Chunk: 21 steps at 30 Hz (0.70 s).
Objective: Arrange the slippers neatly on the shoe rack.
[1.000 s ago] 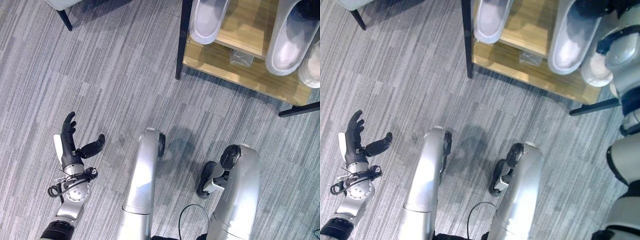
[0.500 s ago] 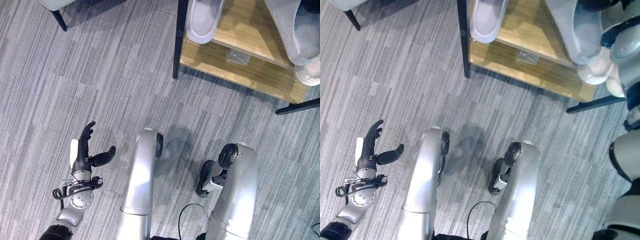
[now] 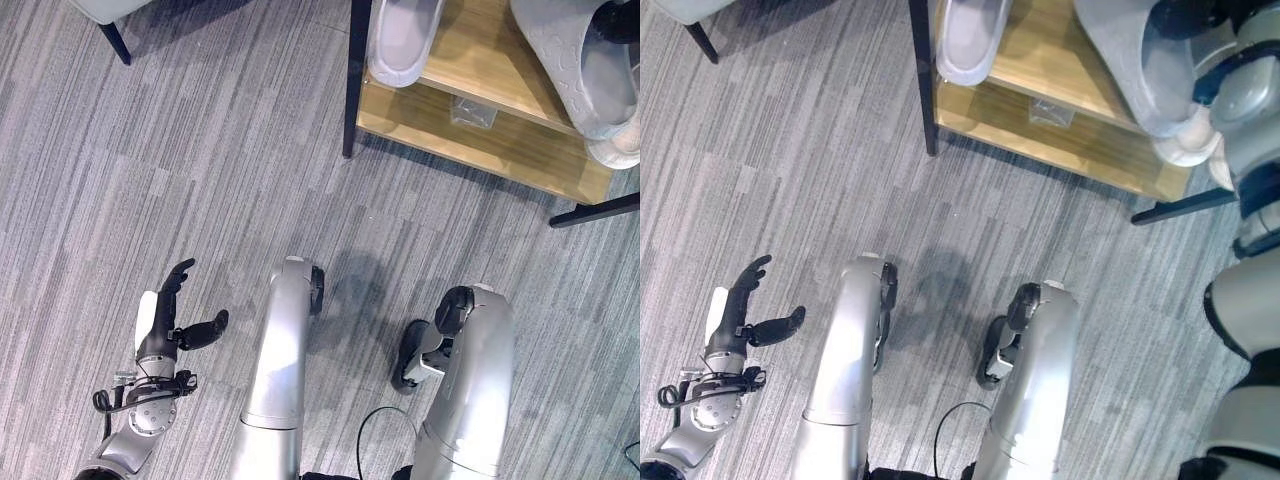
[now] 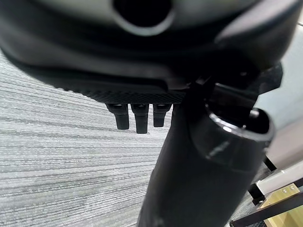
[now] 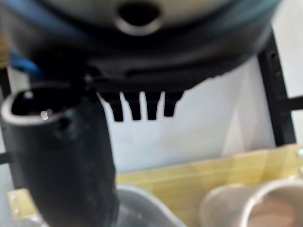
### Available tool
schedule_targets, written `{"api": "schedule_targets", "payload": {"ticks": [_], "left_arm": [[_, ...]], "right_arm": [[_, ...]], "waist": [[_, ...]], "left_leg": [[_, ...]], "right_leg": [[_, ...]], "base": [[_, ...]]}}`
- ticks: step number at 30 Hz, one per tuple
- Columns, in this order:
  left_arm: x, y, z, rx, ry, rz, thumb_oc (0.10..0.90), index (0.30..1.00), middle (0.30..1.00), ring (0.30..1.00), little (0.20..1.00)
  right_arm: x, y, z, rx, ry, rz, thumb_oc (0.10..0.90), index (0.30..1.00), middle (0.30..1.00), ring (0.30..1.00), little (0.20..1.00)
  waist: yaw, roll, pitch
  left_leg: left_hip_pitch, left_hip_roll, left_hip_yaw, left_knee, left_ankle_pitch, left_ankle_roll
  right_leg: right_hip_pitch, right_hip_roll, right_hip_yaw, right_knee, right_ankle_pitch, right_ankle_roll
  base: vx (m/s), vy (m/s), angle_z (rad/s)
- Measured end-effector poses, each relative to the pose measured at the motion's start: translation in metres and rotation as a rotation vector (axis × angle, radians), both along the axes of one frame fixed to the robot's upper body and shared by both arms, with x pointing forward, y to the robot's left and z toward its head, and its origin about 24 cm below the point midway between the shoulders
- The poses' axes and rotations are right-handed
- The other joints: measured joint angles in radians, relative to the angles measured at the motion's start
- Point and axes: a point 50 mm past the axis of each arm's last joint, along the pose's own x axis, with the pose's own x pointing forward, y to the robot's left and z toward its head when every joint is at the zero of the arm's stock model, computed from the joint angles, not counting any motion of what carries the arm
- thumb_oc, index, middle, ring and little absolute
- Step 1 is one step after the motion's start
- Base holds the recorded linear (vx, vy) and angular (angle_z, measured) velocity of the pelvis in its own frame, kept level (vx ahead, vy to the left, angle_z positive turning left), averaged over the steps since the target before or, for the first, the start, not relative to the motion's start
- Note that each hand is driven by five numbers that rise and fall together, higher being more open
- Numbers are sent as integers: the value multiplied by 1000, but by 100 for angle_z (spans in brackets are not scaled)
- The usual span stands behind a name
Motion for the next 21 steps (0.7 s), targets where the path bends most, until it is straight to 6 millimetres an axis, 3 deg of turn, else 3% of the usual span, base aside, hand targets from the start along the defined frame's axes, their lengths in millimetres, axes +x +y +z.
{"api": "schedule_targets", "payload": {"ticks": [8, 13, 21], "left_arm": [[-2, -8, -6, 7, 32, -48, 800, 900, 900, 900, 900], [-2, -10, -8, 8, 44, -64, 800, 900, 900, 900, 900], [-5, -14, -12, 8, 74, -94, 800, 900, 900, 900, 900]], "right_arm": [[1, 7, 6, 148, -106, 70, 800, 900, 900, 900, 900], [2, 5, 3, 154, -109, 49, 800, 900, 900, 900, 900], [6, -2, -12, -2, 17, -91, 800, 900, 900, 900, 900]], "waist": [[5, 0, 0], [20, 0, 0], [27, 0, 0]], "left_leg": [[7, 9, 4, -12, -1, 1], [16, 19, 3, -32, 0, -1], [16, 23, -10, -25, 0, 0]], "right_leg": [[3, 9, -1, -17, 6, -6], [9, 14, -10, -38, 11, -10], [19, 15, -24, -44, 15, -9]], "base": [[-6, 6, -3], [-7, 0, -4], [0, 11, -2]]}}
